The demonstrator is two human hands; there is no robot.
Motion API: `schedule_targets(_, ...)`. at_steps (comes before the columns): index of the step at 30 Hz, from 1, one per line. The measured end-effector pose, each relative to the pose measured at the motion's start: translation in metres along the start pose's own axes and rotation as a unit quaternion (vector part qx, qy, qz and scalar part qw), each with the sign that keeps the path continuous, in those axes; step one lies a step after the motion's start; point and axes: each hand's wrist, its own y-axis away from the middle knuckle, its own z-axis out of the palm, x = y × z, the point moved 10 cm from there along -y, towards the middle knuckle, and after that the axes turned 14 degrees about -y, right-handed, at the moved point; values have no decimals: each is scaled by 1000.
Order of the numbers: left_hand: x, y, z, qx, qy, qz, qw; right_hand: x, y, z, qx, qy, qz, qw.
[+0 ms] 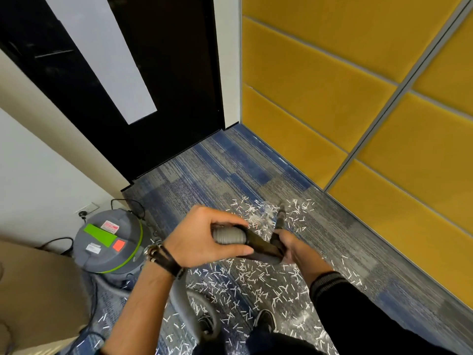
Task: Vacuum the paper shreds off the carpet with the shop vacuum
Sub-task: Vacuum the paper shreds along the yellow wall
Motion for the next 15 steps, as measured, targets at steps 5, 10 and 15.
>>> schedule_targets(5,-41,28,-30,18,5,-15,1000,6,-3,74,-28,48,-25,998)
schedule_targets(10,-65,33,-33,-23,34,-7,999,32,7,90,-9,-12,-30,999)
schedule_targets(15,-97,45,-26,-64,59,-13,996,66,8,57,68,-55,-13,996)
